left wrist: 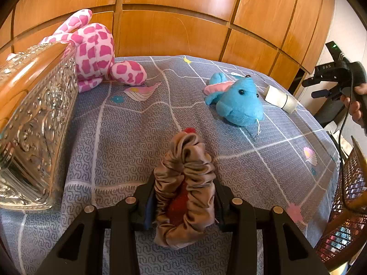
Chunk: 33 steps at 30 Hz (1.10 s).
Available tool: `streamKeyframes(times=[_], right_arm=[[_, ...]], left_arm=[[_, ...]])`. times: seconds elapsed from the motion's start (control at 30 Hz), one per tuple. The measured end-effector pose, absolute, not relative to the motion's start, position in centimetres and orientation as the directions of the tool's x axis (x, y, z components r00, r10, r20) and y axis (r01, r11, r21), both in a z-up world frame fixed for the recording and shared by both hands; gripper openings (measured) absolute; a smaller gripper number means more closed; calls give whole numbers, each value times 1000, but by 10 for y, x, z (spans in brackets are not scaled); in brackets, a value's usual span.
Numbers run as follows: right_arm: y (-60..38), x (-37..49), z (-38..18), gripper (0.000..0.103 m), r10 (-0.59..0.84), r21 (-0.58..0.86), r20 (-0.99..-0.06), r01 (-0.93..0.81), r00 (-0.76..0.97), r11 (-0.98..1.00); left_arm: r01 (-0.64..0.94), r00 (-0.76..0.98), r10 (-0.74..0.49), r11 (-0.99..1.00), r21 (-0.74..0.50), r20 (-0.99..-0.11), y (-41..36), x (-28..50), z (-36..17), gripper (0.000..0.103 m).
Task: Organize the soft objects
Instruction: 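Lift the scrunchie with the left gripper while the right grasps the white rolled cloth, then lift the white rolled cloth with the right gripper while the left carries the scrunchie toward the gold tray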
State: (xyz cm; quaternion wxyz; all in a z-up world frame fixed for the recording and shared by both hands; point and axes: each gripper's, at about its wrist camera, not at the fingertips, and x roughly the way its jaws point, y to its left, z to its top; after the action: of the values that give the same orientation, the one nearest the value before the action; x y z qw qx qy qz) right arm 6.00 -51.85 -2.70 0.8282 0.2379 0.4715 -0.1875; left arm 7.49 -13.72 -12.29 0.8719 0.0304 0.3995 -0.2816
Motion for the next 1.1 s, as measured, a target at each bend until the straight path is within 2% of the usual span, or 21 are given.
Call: streamKeyframes(times=[0.1, 0.2, 0.37, 0.5, 0.57, 0.67, 0.73, 0.87, 0.97, 1.1], right_arm=[[-547, 57, -26, 56, -162, 136, -882, 569, 443, 811], [-547, 67, -31, 56, -167, 86, -894, 525, 416, 847], [-502, 107, -56, 57, -234, -140, -920, 295, 314, 945], [-473, 135, -89, 59, -377, -365, -897, 95, 231, 926], [-470, 144, -100, 59, -440, -436, -873, 66, 211, 897], [-471, 152, -117, 57, -466, -463, -862, 66, 198, 884], [-471, 150, -115, 39, -471, -461, -848, 102, 241, 882], [-470, 139, -107, 20, -487, -459, -832, 165, 267, 873], [-463, 131, -96, 19, -445, -397, -846, 212, 292, 893], [-446, 125, -89, 19, -319, -243, -897, 262, 305, 934]], left_arm=[[515, 524, -463, 841, -166, -715, -138, 74, -123, 42], [517, 524, -463, 840, -165, -715, -138, 74, -123, 42], [520, 525, -461, 839, -160, -715, -138, 74, -123, 42], [521, 526, -460, 839, -156, -715, -138, 74, -122, 42], [522, 526, -460, 839, -155, -715, -137, 74, -122, 42], [524, 529, -457, 839, -149, -715, -138, 74, -122, 42], [525, 530, -456, 839, -145, -715, -138, 74, -122, 42], [526, 531, -455, 838, -143, -715, -138, 75, -122, 42], [529, 532, -454, 837, -138, -714, -138, 75, -122, 42], [530, 532, -455, 837, -138, -714, -137, 75, -121, 42]])
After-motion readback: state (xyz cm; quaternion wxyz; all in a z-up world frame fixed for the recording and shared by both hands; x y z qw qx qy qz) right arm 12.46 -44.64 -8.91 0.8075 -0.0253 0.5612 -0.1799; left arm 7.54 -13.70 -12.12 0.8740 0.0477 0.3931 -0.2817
